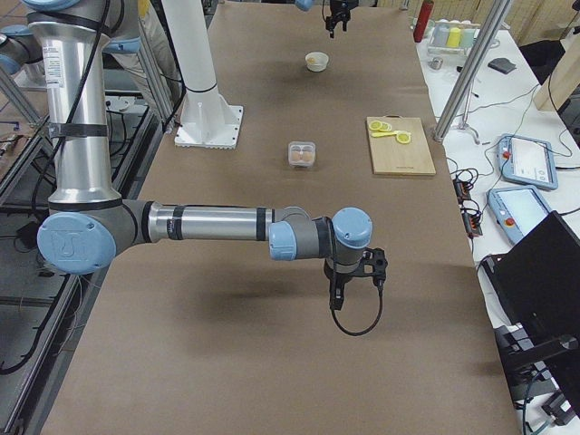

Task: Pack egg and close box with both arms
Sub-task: 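Move the left gripper over the white bowl holding the brown egg, then lower the left gripper into the bowl and grasp the brown egg, then lift the egg with the left gripper and carry it to the egg box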

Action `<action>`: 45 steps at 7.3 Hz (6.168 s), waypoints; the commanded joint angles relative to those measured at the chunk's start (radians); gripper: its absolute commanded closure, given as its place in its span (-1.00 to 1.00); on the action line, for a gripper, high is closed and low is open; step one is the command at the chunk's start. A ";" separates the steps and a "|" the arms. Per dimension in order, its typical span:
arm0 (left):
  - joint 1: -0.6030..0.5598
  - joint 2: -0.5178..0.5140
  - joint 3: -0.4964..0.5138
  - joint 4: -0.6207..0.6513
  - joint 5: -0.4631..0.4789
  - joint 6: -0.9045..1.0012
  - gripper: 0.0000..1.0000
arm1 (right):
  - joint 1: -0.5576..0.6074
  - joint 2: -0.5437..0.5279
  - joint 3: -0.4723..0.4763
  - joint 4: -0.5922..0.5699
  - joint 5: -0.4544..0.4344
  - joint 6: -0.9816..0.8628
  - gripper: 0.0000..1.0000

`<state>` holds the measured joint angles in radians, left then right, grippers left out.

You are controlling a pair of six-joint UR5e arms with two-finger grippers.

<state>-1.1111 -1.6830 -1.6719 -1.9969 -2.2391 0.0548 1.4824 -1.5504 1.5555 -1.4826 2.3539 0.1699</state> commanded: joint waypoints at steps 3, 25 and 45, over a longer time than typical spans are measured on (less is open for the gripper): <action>0.126 0.005 -0.009 -0.003 0.041 0.025 -0.95 | -0.002 -0.010 -0.002 0.002 0.016 0.002 -1.00; 0.243 0.013 0.010 0.105 0.036 0.105 -0.66 | -0.019 0.041 -0.091 0.007 0.007 -0.001 -1.00; 0.212 -0.208 -0.115 0.333 -0.166 -0.147 0.23 | -0.020 0.027 -0.092 0.007 0.015 0.000 -1.00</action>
<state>-0.9007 -1.8237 -1.7943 -1.6702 -2.3593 0.0068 1.4619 -1.5186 1.4630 -1.4757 2.3667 0.1692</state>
